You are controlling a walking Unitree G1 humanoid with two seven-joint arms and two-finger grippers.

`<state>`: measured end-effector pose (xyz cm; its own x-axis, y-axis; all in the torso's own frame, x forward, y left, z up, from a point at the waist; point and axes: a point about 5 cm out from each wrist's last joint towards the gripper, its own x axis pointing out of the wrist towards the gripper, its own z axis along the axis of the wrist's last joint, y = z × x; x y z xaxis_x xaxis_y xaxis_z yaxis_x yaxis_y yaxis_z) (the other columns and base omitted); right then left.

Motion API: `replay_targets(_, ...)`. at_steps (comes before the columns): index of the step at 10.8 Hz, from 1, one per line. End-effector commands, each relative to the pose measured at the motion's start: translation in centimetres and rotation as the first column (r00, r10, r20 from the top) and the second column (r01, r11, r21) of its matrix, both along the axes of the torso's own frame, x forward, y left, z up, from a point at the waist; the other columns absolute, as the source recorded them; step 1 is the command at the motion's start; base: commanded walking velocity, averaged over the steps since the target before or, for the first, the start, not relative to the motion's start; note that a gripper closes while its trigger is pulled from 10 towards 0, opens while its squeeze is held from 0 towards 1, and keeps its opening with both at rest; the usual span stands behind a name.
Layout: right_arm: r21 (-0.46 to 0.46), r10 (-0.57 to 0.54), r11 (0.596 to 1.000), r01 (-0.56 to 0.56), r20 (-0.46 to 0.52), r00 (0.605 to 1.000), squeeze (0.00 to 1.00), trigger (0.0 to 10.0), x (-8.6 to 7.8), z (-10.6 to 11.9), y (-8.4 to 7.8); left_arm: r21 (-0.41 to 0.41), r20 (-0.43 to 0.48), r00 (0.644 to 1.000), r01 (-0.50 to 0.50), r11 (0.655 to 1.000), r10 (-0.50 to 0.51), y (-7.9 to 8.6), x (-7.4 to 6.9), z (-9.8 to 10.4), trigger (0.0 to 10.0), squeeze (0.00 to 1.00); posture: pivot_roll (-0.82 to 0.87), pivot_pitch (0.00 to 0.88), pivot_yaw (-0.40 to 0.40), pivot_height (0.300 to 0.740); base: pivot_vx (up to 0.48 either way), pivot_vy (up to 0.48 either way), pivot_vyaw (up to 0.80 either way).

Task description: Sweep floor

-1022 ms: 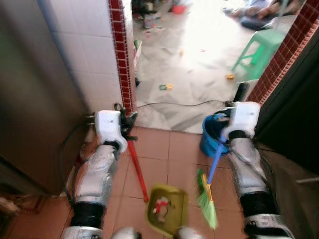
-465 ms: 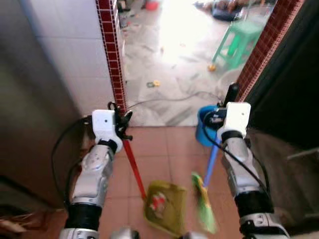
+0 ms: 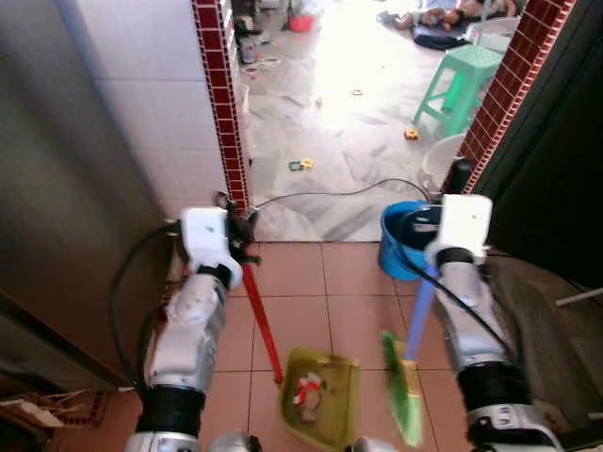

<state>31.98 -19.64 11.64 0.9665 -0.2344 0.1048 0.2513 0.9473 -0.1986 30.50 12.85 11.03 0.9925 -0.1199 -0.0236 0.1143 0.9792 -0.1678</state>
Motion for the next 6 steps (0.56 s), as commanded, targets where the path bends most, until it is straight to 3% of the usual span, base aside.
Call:
replay_targets(1, -0.054, -0.041, 0.998, 0.041, -0.004, 0.999, 0.0, 10.0, -0.1, 0.1, -1.0, -0.023, 0.128, 0.991, -0.026, 0.999, 0.029, 0.4, 0.7, 3.2, 10.0, 0.0, -0.04, 0.0, 0.015, 0.74, 0.0, 0.0, 0.0)
replay_targets(2, -0.072, -0.069, 0.995, 0.069, -0.003, 0.998, 0.0, 10.0, -0.1, 0.2, -1.5, -0.052, 0.192, 0.979, -0.06, 0.997, 0.069, 1.1, 1.5, 5.4, 10.0, 0.0, -0.05, 0.0, 0.019, 0.74, 0.0, 0.0, 0.0)
replay_targets(3, -0.066, -0.078, 0.995, 0.078, -0.005, 0.997, 0.0, 10.0, -0.1, 0.2, -1.6, -0.063, 0.211, 0.975, -0.062, 0.996, 0.074, 1.2, 1.7, 6.1, 10.0, 0.0, -0.04, 0.0, 0.019, 0.74, 0.0, 0.0, 0.0)
replay_targets(4, -0.065, -0.086, 0.994, 0.085, -0.009, 0.996, 0.0, 10.0, 0.1, 0.2, -1.5, -0.06, 0.236, 0.97, -0.048, 0.997, 0.06, 1.2, 2.1, 7.0, 10.0, 0.0, -0.04, 0.0, 0.015, 0.74, 0.0, 0.0, -0.68)
replay_targets(6, -0.063, -0.08, 0.995, 0.08, -0.005, 0.997, 0.0, 10.0, 0.6, 0.5, -1.0, -0.047, 0.219, 0.974, -0.04, 0.998, 0.05, 1.1, 2.0, 6.5, 10.0, 0.0, -0.03, 0.0, 0.011, 0.74, 0.0, 0.0, -0.24)
